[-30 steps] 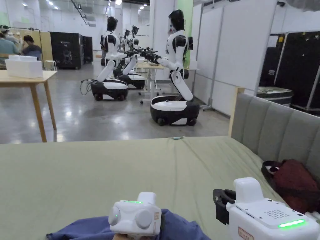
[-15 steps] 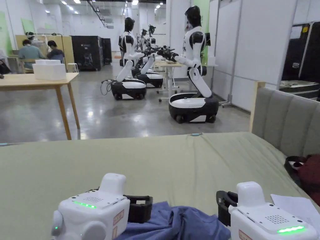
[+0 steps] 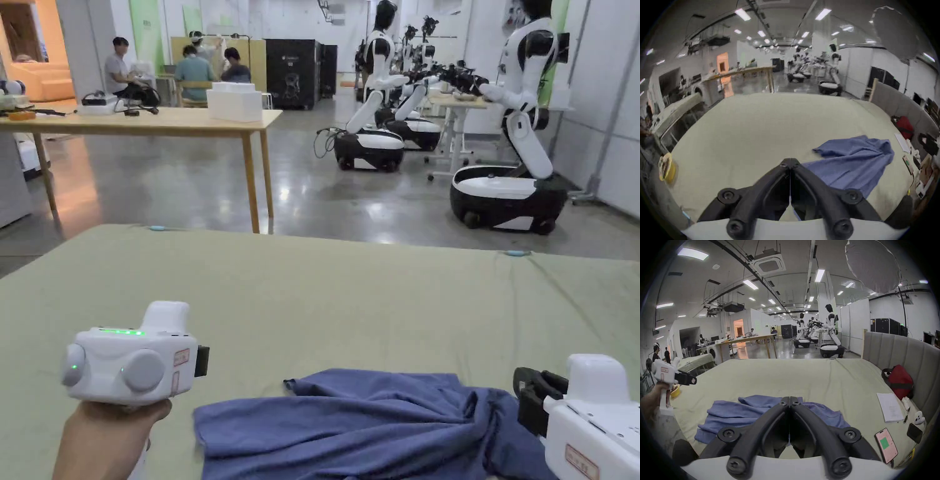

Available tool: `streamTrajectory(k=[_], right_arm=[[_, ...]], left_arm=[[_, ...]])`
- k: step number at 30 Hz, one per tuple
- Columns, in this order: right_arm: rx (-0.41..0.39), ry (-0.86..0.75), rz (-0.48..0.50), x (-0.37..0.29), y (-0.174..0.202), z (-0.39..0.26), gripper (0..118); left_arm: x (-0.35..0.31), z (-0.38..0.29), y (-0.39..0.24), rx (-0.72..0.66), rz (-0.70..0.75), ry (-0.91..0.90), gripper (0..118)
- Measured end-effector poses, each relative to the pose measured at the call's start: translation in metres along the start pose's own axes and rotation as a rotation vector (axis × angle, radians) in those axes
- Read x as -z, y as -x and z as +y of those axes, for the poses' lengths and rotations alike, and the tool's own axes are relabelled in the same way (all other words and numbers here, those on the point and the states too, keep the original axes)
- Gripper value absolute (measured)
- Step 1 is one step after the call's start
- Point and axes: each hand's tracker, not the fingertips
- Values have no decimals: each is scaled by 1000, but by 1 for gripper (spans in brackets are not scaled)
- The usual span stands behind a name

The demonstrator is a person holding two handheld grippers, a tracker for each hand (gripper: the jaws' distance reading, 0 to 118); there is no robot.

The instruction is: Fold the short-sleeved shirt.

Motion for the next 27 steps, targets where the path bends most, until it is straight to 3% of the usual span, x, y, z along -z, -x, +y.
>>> streamTrajectory(k=[5,6,7,8,9,10,13,15,16,17,18,19,20,21,22,23,24,25,27], right_arm=[[-5,31,-19,2,-11,-8,0],[-14,40,-42,1,-16,-11,0],[-24,48,-60,0,-22,-13,0],[-29,51,-77,-1,-29,-15,0],[-30,59,-100,-2,-37,-18,0],[-30,69,-117,-1,-45,-20,0],[-31,136,-172,7,-69,-29,0],[-17,174,-204,15,-85,-37,0],[-5,196,-223,20,-93,-41,0],[6,222,-241,27,-101,-45,0],[15,255,-258,36,-109,-49,1],[21,287,-283,45,-115,-53,7],[34,317,-306,56,-121,-57,23],[52,342,-311,67,-127,-61,70],[77,377,-297,81,-133,-65,107],[101,440,-273,97,-140,-69,118],[117,498,-264,113,-146,-75,117],[111,452,-258,122,-149,-77,116],[97,474,-302,141,-152,-81,115]], left_arm=[[71,-5,3,-23,44,158,0],[88,-7,7,-35,64,175,13],[100,-7,5,-24,67,181,40],[115,-8,3,-17,80,215,86],[129,-12,2,-15,100,258,118],[131,-11,7,-15,93,118,113],[167,-10,2,-16,140,247,113],[228,-41,37,9,165,312,107],[239,-47,40,28,164,329,97],[208,-45,18,47,139,342,83],[158,-39,-11,28,97,317,64],[147,-37,-17,25,106,270,32],[135,-34,-25,50,97,241,1],[138,-32,-23,33,72,256,1],[146,-29,-18,47,106,228,1],[143,-26,-17,36,86,230,1],[142,-23,-15,20,72,235,1],[140,-20,-14,12,63,232,1],[140,-23,-9,8,56,215,1]])
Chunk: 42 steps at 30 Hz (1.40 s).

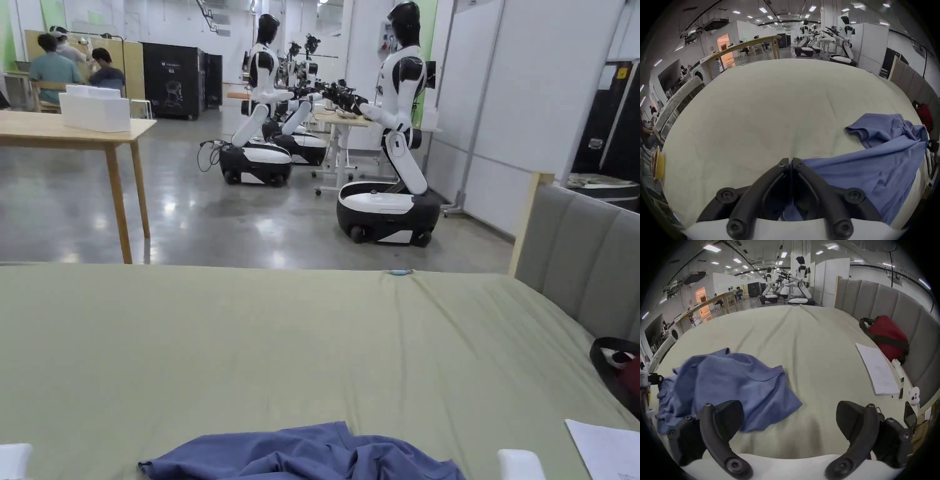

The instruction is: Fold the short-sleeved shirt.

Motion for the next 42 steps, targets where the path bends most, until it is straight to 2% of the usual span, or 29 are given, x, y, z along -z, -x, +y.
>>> streamTrajectory(k=[2,3,4,5,6,7,8,9,10,13,16,20,25,30,38,42], right_arm=[[8,13,0,13,-1,1,107],[27,53,7,21,-1,2,91],[38,93,9,27,0,1,91],[40,131,28,32,2,-1,84],[15,149,65,38,4,-4,61],[-25,93,23,32,9,-5,57],[-48,65,32,27,11,-3,48],[-30,90,67,25,10,-1,14],[-21,97,70,22,10,1,7],[17,59,95,2,1,9,7],[-4,-31,104,-34,3,27,7],[53,-161,178,-90,0,71,7],[4,-304,207,-154,11,133,7],[-31,-426,162,-194,20,193,7],[59,-584,89,-232,10,285,7],[78,-639,50,-238,11,317,7]], left_arm=[[0,6,3,11,0,-5,1],[-3,2,-2,24,10,-20,1],[-3,3,-2,27,11,-21,1],[-1,5,-2,30,14,-21,1],[-1,6,-3,37,19,-23,1],[-2,4,-5,42,22,-21,1],[-1,5,-6,46,23,-17,1],[0,6,-6,47,24,-15,1],[0,8,-4,46,23,-12,1],[-16,11,-2,16,18,-49,0],[-49,24,1,24,6,-113,0],[-103,57,12,-1,-29,-247,0],[-159,99,20,15,-16,-362,0],[-195,150,33,9,20,-455,0],[-235,240,63,-117,23,-615,0],[-239,279,63,-100,52,-644,0]])
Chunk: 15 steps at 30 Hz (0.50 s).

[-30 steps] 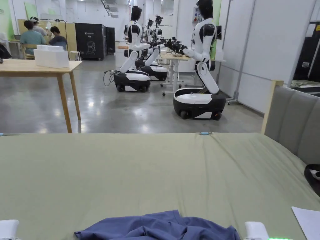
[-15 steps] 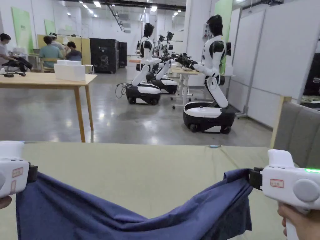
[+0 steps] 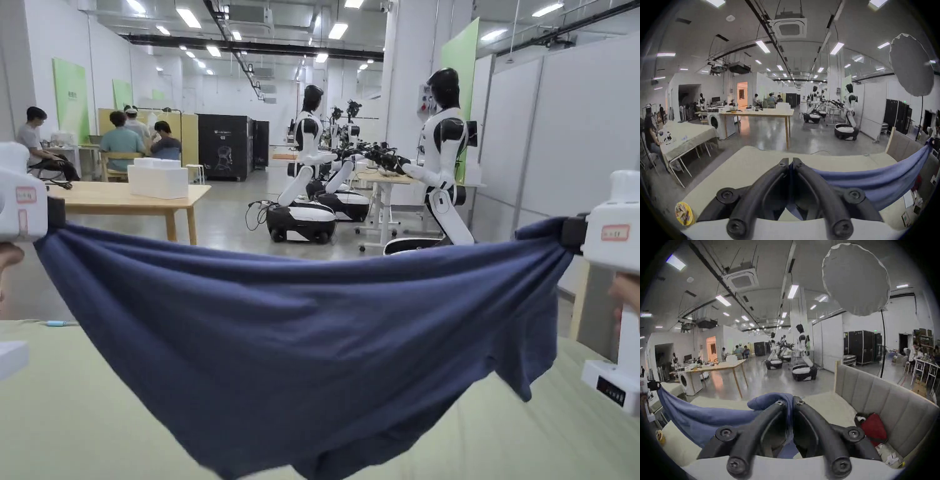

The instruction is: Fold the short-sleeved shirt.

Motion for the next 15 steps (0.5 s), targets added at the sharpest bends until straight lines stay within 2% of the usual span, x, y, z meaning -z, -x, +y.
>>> streamTrajectory(k=[6,15], right_arm=[[14,17,-12,33,5,-1,7],[12,50,-58,80,12,-90,7]], left_arm=[[36,3,-11,13,18,-1,0],[95,-84,-23,-19,3,86,0]])
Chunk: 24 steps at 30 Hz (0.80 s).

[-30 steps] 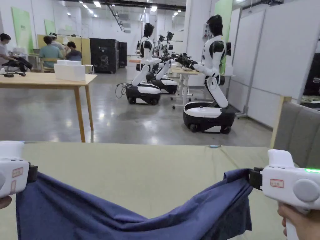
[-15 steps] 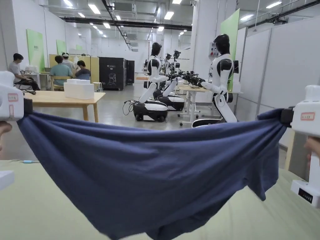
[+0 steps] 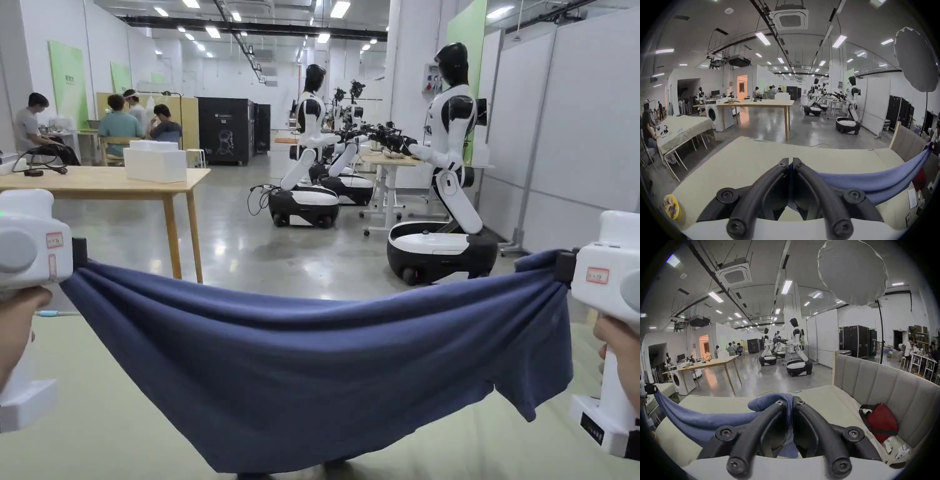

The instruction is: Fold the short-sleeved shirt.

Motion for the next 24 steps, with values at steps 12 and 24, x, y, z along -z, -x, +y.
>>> streamTrajectory(k=[12,24], right_arm=[[-93,173,38,-84,-62,-96,7],[-204,605,37,-164,-113,-319,8]], left_arm=[[-106,-86,16,40,-107,102,0],[-172,-325,70,92,-94,556,11]])
